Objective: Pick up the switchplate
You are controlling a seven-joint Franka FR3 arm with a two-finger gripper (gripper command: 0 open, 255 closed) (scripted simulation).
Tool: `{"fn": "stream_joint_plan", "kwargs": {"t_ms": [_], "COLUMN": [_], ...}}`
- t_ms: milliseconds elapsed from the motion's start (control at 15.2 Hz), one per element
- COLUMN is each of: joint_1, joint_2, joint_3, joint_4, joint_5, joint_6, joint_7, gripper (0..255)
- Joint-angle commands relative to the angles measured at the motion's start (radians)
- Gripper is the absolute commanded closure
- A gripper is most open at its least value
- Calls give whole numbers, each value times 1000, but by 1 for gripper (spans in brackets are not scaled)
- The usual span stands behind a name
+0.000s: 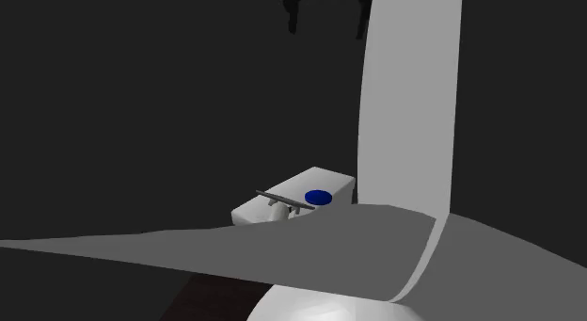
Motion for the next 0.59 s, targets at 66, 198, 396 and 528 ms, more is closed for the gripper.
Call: {"fn": "stream_joint_plan", "kwargs": {"t_ms": [66, 198, 396, 528], "joint_1": [10, 30, 57, 71], "joint_2": [-4, -6, 5, 25], "joint_3": [19, 58, 115, 154], "joint_4": [-33, -97, -187, -243], "joint_5": [-13, -38, -81, -113], "joint_6": [49, 148, 306, 417], "joint_7": [-12, -33, -55, -64], "gripper": [0, 0, 0, 0]}}
